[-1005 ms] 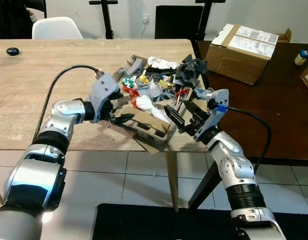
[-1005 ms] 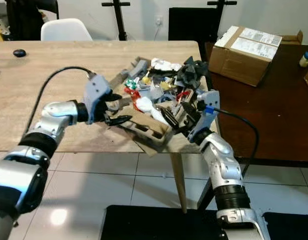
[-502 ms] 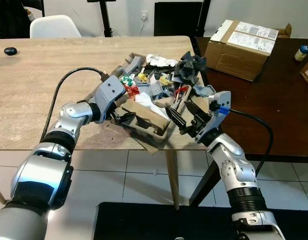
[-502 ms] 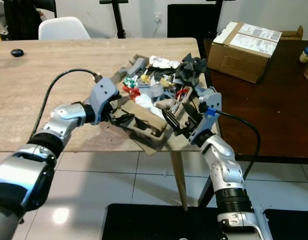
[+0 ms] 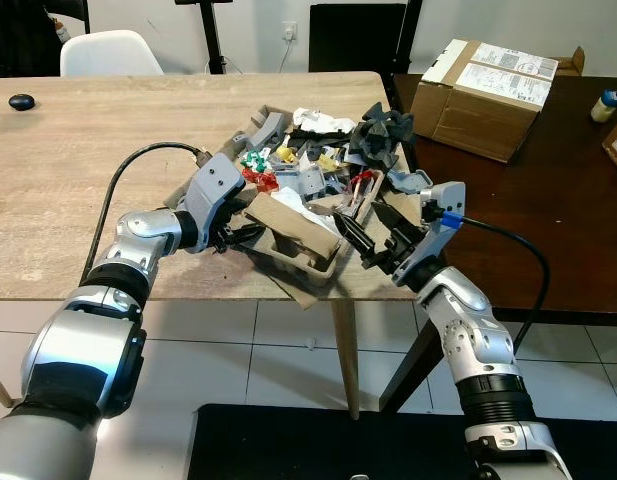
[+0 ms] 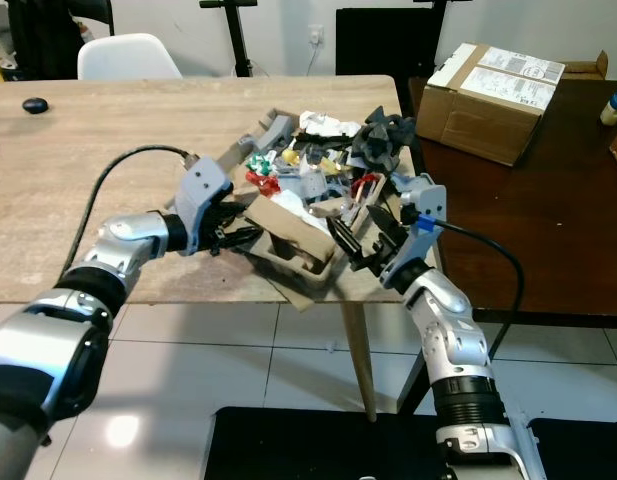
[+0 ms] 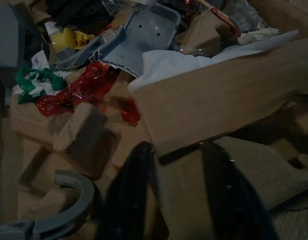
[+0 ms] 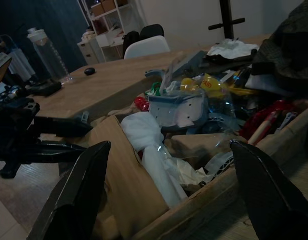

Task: Picking trash to rubbish bin

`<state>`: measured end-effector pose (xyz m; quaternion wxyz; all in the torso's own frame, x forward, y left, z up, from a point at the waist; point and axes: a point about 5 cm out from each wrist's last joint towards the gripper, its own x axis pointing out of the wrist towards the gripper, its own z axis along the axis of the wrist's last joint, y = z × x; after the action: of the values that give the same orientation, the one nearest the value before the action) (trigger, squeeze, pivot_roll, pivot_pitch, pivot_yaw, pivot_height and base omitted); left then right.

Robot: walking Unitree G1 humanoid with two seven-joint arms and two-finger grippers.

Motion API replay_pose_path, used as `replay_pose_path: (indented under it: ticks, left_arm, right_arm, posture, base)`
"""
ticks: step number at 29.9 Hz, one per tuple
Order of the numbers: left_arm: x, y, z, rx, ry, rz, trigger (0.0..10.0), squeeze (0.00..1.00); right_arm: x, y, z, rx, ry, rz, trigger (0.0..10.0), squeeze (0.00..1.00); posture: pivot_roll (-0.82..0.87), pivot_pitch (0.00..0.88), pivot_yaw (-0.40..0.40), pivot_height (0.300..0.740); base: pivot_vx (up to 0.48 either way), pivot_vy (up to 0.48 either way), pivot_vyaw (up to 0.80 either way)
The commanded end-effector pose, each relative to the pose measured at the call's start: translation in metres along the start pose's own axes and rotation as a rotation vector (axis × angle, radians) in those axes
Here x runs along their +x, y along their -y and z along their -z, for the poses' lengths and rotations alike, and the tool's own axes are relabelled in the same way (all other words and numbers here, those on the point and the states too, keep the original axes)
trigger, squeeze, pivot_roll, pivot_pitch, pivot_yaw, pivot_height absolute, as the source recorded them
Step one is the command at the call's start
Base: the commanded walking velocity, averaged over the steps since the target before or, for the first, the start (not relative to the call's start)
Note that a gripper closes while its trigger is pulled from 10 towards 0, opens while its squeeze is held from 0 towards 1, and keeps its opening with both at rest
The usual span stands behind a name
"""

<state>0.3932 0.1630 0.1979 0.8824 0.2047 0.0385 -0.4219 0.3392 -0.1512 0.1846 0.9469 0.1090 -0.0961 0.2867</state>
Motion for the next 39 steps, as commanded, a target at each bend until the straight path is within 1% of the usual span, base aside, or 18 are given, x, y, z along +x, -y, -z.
replay_pose_path:
  ticks: [1,4,13,14,17,21,22,23,24,25,26,31,32,33,35,36,38,39]
  left_arm:
    - [0.000,0.002,0.006,-0.036,-0.010,0.006,0.0,0.00]
    - [-0.001,0.001,0.004,-0.050,0.008,-0.003,0.0,0.00]
    - [-0.011,-0.015,-0.013,-0.171,0.180,-0.080,0.0,0.00]
    - [-0.011,-0.015,-0.013,-0.171,0.180,-0.080,0.0,0.00]
    - [-0.017,-0.020,-0.018,-0.231,0.258,-0.070,0.0,0.00]
    - [-0.019,-0.020,-0.016,-0.263,0.280,-0.053,0.0,0.00]
    - [-0.017,-0.017,-0.012,-0.263,0.252,-0.044,2.9,0.00]
    - [-0.015,-0.015,-0.007,-0.257,0.211,-0.047,10.0,0.00]
    - [-0.015,-0.015,-0.007,-0.257,0.211,-0.047,10.0,0.00]
    - [-0.012,-0.014,-0.005,-0.265,0.191,-0.101,10.0,0.59]
    - [-0.010,-0.014,-0.003,-0.277,0.181,-0.137,10.0,1.00]
    - [-0.008,-0.014,-0.002,-0.294,0.174,-0.167,10.0,1.00]
    - [-0.002,-0.013,-0.002,-0.341,0.197,-0.234,10.0,1.00]
    - [-0.002,-0.013,-0.002,-0.341,0.197,-0.234,10.0,1.00]
    - [0.002,-0.013,-0.004,-0.409,0.237,-0.283,10.0,1.00]
    - [0.002,-0.013,-0.004,-0.409,0.237,-0.283,10.0,1.00]
    - [0.005,-0.012,-0.005,-0.477,0.278,-0.290,10.0,1.00]
    - [0.005,-0.012,-0.005,-0.477,0.278,-0.290,10.0,1.00]
  right_arm:
    - [-0.001,-0.001,0.000,0.007,0.001,-0.001,10.0,0.00]
    - [-0.001,0.000,0.000,0.006,0.001,0.000,10.0,0.00]
    - [-0.002,0.001,-0.002,-0.001,0.006,0.001,10.0,0.00]
    - [-0.002,0.001,-0.002,-0.001,0.006,0.001,10.0,0.00]
    - [-0.002,0.001,-0.002,-0.003,0.007,-0.001,10.0,0.00]
    - [-0.001,0.001,-0.002,-0.002,0.006,-0.005,10.0,0.00]
    - [-0.001,0.001,-0.002,-0.001,0.005,-0.007,10.0,0.00]
    - [0.000,0.000,-0.001,0.001,0.005,-0.008,10.0,0.00]
    - [0.000,0.000,-0.001,0.001,0.005,-0.008,10.0,0.00]
    - [0.001,0.000,0.000,0.003,0.004,-0.008,10.0,0.00]
    - [0.002,-0.001,0.000,0.005,0.005,-0.009,10.0,0.00]
    - [0.002,-0.001,0.000,0.007,0.006,-0.009,10.0,0.00]
    - [0.003,-0.005,0.000,0.014,0.013,-0.012,10.0,0.00]
    - [0.003,-0.005,0.000,0.014,0.013,-0.012,10.0,0.00]
    - [0.003,-0.007,0.000,0.020,0.018,-0.011,10.0,0.00]
    - [0.003,-0.007,0.000,0.020,0.018,-0.011,10.0,0.00]
    - [0.002,-0.007,0.001,0.025,0.020,-0.006,10.0,0.00]
    - [0.002,-0.007,0.001,0.025,0.020,-0.006,10.0,0.00]
  posture:
    - [0.08,0.173,0.062,0.740]
    - [0.08,0.173,0.062,0.740]
    - [0.08,0.169,0.060,0.740]
    - [0.08,0.169,0.060,0.740]
    - [0.08,0.167,0.056,0.740]
    - [0.09,0.168,0.049,0.740]
    - [0.09,0.167,0.046,0.740]
    - [0.09,0.166,0.043,0.740]
    - [0.09,0.166,0.043,0.740]
    - [0.09,0.166,0.042,0.740]
    - [0.09,0.166,0.042,0.740]
    - [0.09,0.166,0.042,0.740]
    - [0.08,0.171,0.054,0.740]
    - [0.08,0.171,0.054,0.740]
    - [0.08,0.172,0.057,0.740]
    - [0.08,0.172,0.057,0.740]
    - [0.08,0.172,0.057,0.740]
    - [0.08,0.172,0.057,0.740]
  base:
    - [0.000,0.000,0.00]
    - [0.000,0.000,0.00]
    - [0.000,0.000,0.00]
    - [0.000,0.000,0.00]
    - [0.000,0.000,0.00]
    - [0.000,0.000,0.00]
    - [0.000,0.000,0.00]
    - [0.000,0.000,0.00]
    - [0.000,0.000,0.00]
    - [0.000,0.000,0.00]
    - [0.000,0.000,0.00]
    - [0.000,0.000,0.00]
    - [0.000,0.000,0.00]
    - [0.000,0.000,0.00]
    - [0.000,0.000,0.00]
    - [0.000,0.000,0.00]
    - [0.000,0.000,0.00]
    - [0.000,0.000,0.00]
